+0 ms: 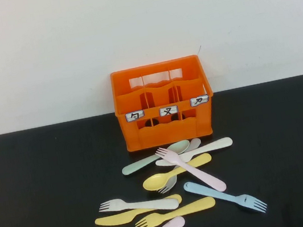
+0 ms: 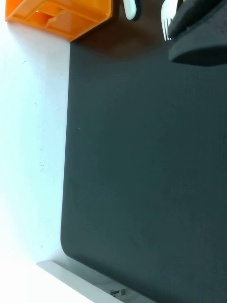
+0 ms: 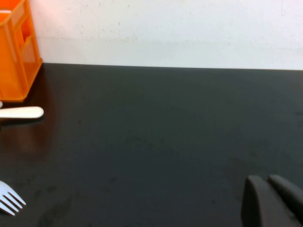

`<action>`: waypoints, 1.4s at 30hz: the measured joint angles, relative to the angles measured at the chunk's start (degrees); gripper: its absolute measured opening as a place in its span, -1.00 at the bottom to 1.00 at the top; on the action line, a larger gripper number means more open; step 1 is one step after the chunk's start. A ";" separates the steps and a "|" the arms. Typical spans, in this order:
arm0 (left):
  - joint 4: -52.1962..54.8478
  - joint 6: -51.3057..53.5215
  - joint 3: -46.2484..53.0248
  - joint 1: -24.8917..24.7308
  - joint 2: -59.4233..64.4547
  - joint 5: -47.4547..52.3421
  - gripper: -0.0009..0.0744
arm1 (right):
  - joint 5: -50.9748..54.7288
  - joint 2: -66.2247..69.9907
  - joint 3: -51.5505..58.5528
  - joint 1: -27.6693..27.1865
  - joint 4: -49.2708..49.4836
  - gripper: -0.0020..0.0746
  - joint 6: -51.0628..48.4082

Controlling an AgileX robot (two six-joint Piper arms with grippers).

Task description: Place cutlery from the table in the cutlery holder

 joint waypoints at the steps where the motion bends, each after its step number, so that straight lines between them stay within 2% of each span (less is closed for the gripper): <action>1: 0.00 0.00 0.00 0.00 0.00 0.00 -0.98 | 0.00 0.00 0.00 0.00 0.00 -0.95 0.00; 15: 0.00 -0.32 0.00 0.00 0.00 -0.78 -0.98 | 0.00 0.00 0.00 0.00 0.00 -0.95 0.00; 17: -5.52 -3.37 0.16 0.00 0.00 -3.42 -0.98 | 0.00 0.00 0.00 0.00 0.00 -0.95 0.00; 23: -35.73 -15.78 0.30 0.00 0.00 -15.14 -0.98 | 0.00 0.00 0.00 0.00 0.00 -0.95 0.00; 32: -44.02 -13.88 0.30 0.00 0.00 -17.59 -0.98 | 0.00 0.00 0.00 0.00 0.00 -0.95 0.00; 36: -41.82 -7.14 -2.05 0.00 0.00 -13.54 -0.98 | 0.00 0.00 0.00 0.00 0.00 -0.95 0.00; 39: -37.38 3.96 -9.96 -0.80 1.88 -4.10 -0.98 | 0.00 0.00 0.00 0.00 0.00 -0.95 0.00; 42: -33.73 15.54 -20.12 -1.45 8.75 5.37 -0.98 | 0.00 0.00 0.00 0.00 0.00 -0.95 0.00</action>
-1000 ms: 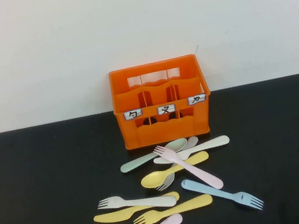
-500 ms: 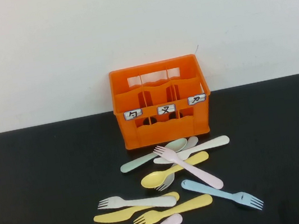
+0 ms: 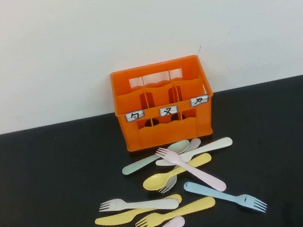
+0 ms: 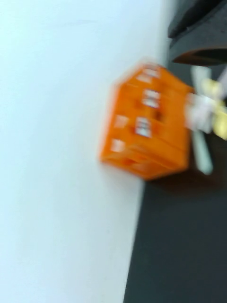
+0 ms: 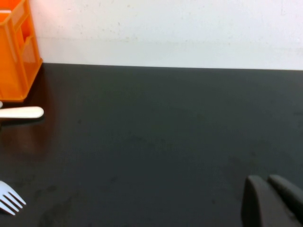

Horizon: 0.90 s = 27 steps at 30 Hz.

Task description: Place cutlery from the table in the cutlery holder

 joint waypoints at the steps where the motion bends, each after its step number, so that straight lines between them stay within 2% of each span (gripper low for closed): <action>1: 1.07 3.32 -3.31 -0.12 3.12 3.46 -0.98 | 0.00 0.00 0.00 0.00 0.00 -0.95 0.00; 6: 2.86 19.68 -17.41 -0.22 19.14 18.20 -0.98 | 0.00 0.00 0.00 0.00 0.00 -0.95 0.00; 8: 2.86 29.16 -22.68 -0.22 25.22 22.74 -0.98 | 0.00 0.00 0.00 0.00 0.00 -0.95 0.00; 12: 0.42 46.63 -30.67 -0.38 35.02 28.46 -0.98 | 0.00 0.00 0.00 0.00 0.00 -0.95 0.00; 14: -0.83 51.35 -33.79 -1.30 39.73 30.15 -0.98 | 0.00 0.00 0.00 0.00 0.00 -0.95 0.00; 18: -0.15 53.50 -38.38 -5.76 48.65 33.26 -0.98 | 0.00 0.00 0.00 0.00 0.00 -0.95 0.00; 21: 3.86 51.38 -40.68 -11.54 55.11 34.53 -0.98 | 0.00 0.00 0.00 0.00 0.00 -0.95 0.00; 27: 19.92 41.52 -41.83 -24.89 67.74 34.53 -0.96 | 0.00 0.00 0.00 0.00 0.00 -0.95 0.00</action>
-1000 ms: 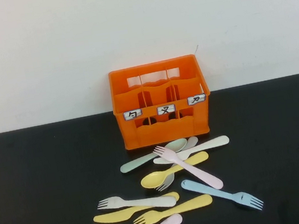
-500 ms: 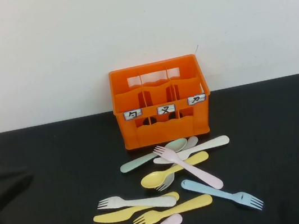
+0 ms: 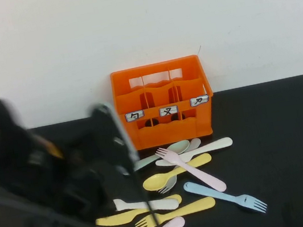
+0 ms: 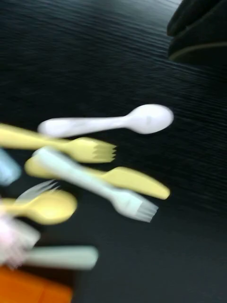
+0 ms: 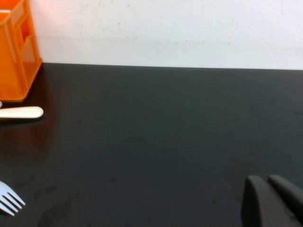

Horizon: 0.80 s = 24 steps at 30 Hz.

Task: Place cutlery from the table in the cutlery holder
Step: Pick up the spoon

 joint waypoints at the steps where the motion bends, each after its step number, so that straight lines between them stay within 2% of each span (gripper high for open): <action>1: 2.15 -1.42 -0.03 -2.09 2.04 -0.35 -0.93 | 0.00 0.00 0.00 0.00 0.00 -0.95 0.00; 3: 4.55 -3.89 -0.13 -5.50 5.78 -1.38 -0.79 | 0.00 0.00 0.00 0.00 0.00 -0.95 0.00; 5: 5.43 -6.77 -0.28 -7.89 9.85 -3.22 -0.56 | 0.00 0.00 0.00 0.00 0.00 -0.95 0.00; 8: 5.70 -11.36 -0.30 -9.76 15.47 -7.02 -0.23 | 0.00 0.00 0.00 0.00 0.00 -0.95 0.00; 10: 5.80 -13.17 -0.39 -10.02 18.90 -9.31 -0.12 | 0.00 0.00 0.00 0.00 0.00 -0.95 0.00; 15: 6.21 -14.49 -0.39 -10.02 25.03 -13.11 -0.03 | 0.00 0.00 0.00 0.00 0.00 -0.95 0.00; 24: 5.59 -13.52 -0.51 -10.02 32.72 -16.54 -0.03 | 0.00 0.00 0.00 0.00 0.00 -0.95 0.00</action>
